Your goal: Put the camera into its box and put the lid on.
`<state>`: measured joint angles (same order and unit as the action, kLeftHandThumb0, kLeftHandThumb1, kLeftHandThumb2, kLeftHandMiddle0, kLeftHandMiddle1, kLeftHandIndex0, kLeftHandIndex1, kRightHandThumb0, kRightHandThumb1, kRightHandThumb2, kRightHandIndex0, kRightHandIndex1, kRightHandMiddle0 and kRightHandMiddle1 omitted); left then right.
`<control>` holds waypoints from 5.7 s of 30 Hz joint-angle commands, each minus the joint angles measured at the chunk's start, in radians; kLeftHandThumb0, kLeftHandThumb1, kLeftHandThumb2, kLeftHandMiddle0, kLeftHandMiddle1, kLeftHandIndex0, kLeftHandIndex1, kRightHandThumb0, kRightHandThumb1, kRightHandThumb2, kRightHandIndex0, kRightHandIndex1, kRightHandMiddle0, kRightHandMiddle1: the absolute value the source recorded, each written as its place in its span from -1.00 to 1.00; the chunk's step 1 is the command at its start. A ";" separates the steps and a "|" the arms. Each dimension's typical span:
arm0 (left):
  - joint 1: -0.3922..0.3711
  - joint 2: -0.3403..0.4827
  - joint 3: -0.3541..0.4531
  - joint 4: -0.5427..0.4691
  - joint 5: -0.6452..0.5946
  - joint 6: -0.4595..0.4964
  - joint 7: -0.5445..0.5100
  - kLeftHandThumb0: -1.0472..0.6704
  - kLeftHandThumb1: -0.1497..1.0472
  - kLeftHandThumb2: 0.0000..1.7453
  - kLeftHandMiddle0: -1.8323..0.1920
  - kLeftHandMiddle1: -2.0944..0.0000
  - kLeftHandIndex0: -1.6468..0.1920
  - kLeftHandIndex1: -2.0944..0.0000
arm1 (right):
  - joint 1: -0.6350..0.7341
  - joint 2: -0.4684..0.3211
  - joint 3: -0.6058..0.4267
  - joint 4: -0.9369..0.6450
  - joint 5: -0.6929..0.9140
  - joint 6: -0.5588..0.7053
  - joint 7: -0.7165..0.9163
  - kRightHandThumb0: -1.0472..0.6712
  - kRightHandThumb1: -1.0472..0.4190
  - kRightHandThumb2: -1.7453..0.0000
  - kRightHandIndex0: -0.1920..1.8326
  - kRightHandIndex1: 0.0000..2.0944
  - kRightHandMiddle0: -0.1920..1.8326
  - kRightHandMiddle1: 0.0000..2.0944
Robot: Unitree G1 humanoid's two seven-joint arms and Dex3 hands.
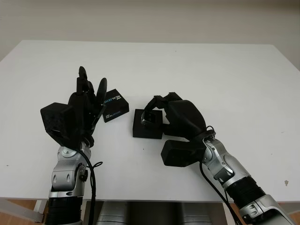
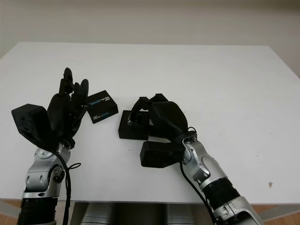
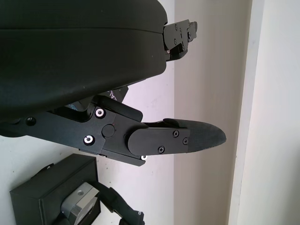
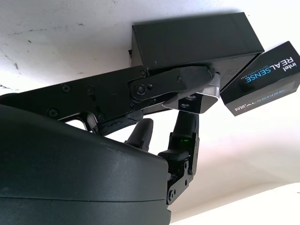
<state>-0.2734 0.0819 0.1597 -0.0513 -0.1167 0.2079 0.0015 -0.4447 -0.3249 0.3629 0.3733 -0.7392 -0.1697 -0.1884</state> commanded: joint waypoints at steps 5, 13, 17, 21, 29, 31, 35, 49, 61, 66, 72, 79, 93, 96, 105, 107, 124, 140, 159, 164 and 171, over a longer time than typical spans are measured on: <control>-0.011 0.008 -0.002 -0.011 0.005 -0.004 0.002 -0.59 1.00 -0.55 1.00 0.99 1.00 1.00 | -0.011 -0.008 0.005 0.035 0.016 -0.024 0.021 -0.26 -0.90 0.94 -0.68 0.05 -0.41 0.34; -0.010 0.005 -0.002 -0.011 0.003 -0.002 0.002 -0.59 1.00 -0.55 1.00 1.00 1.00 1.00 | 0.003 0.005 -0.029 -0.011 0.096 -0.034 0.080 -0.24 -0.88 0.94 -0.67 -0.05 -0.41 0.37; -0.011 0.001 -0.004 -0.013 0.003 0.002 0.009 -0.59 1.00 -0.56 1.00 0.99 1.00 1.00 | 0.012 0.043 -0.089 -0.056 0.235 0.008 0.162 -0.23 -0.89 0.94 -0.66 -0.15 -0.46 0.48; -0.011 0.004 -0.007 -0.013 0.006 0.001 0.008 -0.59 1.00 -0.55 1.00 1.00 1.00 1.00 | 0.008 0.055 -0.124 -0.081 0.309 0.032 0.208 -0.24 -0.89 0.94 -0.65 -0.18 -0.49 0.48; -0.009 0.001 -0.006 -0.017 0.000 0.001 0.008 -0.57 1.00 -0.54 1.00 1.00 1.00 1.00 | 0.012 0.076 -0.167 -0.126 0.394 0.050 0.247 -0.23 -0.89 0.94 -0.65 -0.22 -0.48 0.47; -0.011 0.001 -0.008 -0.012 0.005 -0.003 0.010 -0.57 1.00 -0.54 1.00 1.00 1.00 1.00 | 0.008 0.076 -0.174 -0.123 0.403 0.053 0.251 -0.22 -0.88 0.94 -0.66 -0.22 -0.48 0.47; -0.015 -0.002 -0.010 -0.007 0.006 -0.005 0.013 -0.58 1.00 -0.54 1.00 1.00 1.00 1.00 | -0.003 0.078 -0.192 -0.119 0.430 0.072 0.269 -0.24 -0.89 0.94 -0.68 -0.21 -0.49 0.49; -0.022 -0.009 -0.018 -0.008 0.008 -0.001 0.029 -0.57 1.00 -0.53 1.00 1.00 1.00 1.00 | -0.154 -0.066 -0.221 -0.177 0.489 0.323 0.575 -0.25 -0.90 0.94 -0.61 -0.61 -0.52 0.64; -0.036 -0.015 -0.019 0.000 0.003 -0.005 0.036 -0.55 1.00 -0.53 1.00 1.00 1.00 1.00 | -0.197 -0.087 -0.209 -0.274 0.524 0.539 0.707 -0.26 -0.89 0.94 -0.56 -0.74 -0.51 0.63; -0.036 -0.014 -0.021 -0.011 0.005 0.007 0.038 -0.56 1.00 -0.53 1.00 1.00 1.00 1.00 | -0.202 -0.072 -0.199 -0.292 0.535 0.609 0.718 -0.23 -0.89 0.94 -0.55 -0.78 -0.52 0.61; -0.034 -0.015 -0.019 -0.011 0.003 0.006 0.038 -0.55 1.00 -0.53 1.00 1.00 1.00 1.00 | -0.207 -0.056 -0.168 -0.275 0.527 0.628 0.703 -0.25 -0.90 0.94 -0.52 -0.84 -0.48 0.56; -0.034 -0.016 -0.022 -0.015 0.005 0.014 0.042 -0.56 1.00 -0.52 1.00 1.00 1.00 1.00 | -0.212 -0.047 -0.143 -0.244 0.520 0.618 0.691 -0.25 -0.90 0.94 -0.51 -0.87 -0.50 0.61; -0.033 -0.024 -0.021 -0.010 0.004 0.002 0.046 -0.56 1.00 -0.54 1.00 1.00 1.00 1.00 | -0.235 -0.066 -0.102 -0.198 0.488 0.560 0.717 -0.24 -0.91 0.94 -0.50 -0.89 -0.52 0.63; -0.031 -0.024 -0.022 -0.012 0.006 0.002 0.048 -0.58 1.00 -0.55 1.00 1.00 1.00 1.00 | -0.241 -0.071 -0.097 -0.197 0.478 0.573 0.727 -0.24 -0.91 0.94 -0.50 -0.90 -0.52 0.64; -0.029 -0.027 -0.021 -0.009 0.004 -0.008 0.049 -0.56 1.00 -0.54 1.00 1.00 1.00 1.00 | -0.249 -0.083 -0.081 -0.185 0.446 0.583 0.747 -0.23 -0.91 0.94 -0.49 -0.91 -0.54 0.64; -0.027 -0.027 -0.022 -0.009 0.006 -0.013 0.048 -0.56 1.00 -0.54 1.00 1.00 1.00 1.00 | -0.250 -0.087 -0.073 -0.189 0.434 0.588 0.750 -0.23 -0.92 0.94 -0.49 -0.91 -0.54 0.64; -0.025 -0.030 -0.028 -0.013 0.009 -0.014 0.053 -0.57 1.00 -0.54 1.00 1.00 1.00 1.00 | -0.232 -0.084 -0.061 -0.185 0.397 0.576 0.745 -0.20 -0.92 0.94 -0.46 -0.92 -0.54 0.59; -0.016 -0.037 -0.032 -0.016 0.017 -0.026 0.062 -0.57 1.00 -0.53 1.00 1.00 1.00 1.00 | -0.203 -0.068 -0.051 -0.170 0.385 0.532 0.711 -0.22 -0.94 0.94 -0.46 -0.93 -0.58 0.67; -0.018 -0.045 -0.026 -0.026 0.012 -0.009 0.064 -0.56 1.00 -0.54 1.00 1.00 1.00 1.00 | -0.132 -0.058 -0.044 -0.174 0.383 0.446 0.667 -0.23 -0.95 0.94 -0.46 -0.94 -0.61 0.69; -0.017 -0.041 -0.029 -0.027 0.021 -0.010 0.065 -0.58 1.00 -0.54 1.00 1.00 1.00 1.00 | -0.125 -0.035 -0.062 -0.184 0.404 0.493 0.662 -0.22 -0.94 0.94 -0.46 -0.94 -0.61 0.69; -0.011 -0.043 -0.021 -0.020 0.013 -0.020 0.062 -0.57 1.00 -0.54 1.00 1.00 1.00 1.00 | -0.100 0.010 -0.104 -0.205 0.445 0.544 0.621 -0.20 -0.92 0.94 -0.44 -0.93 -0.59 0.63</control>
<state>-0.2892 0.0375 0.1351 -0.0585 -0.1020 0.1962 0.0635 -0.5665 -0.3278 0.2681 0.1784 -0.3063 0.3648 0.4377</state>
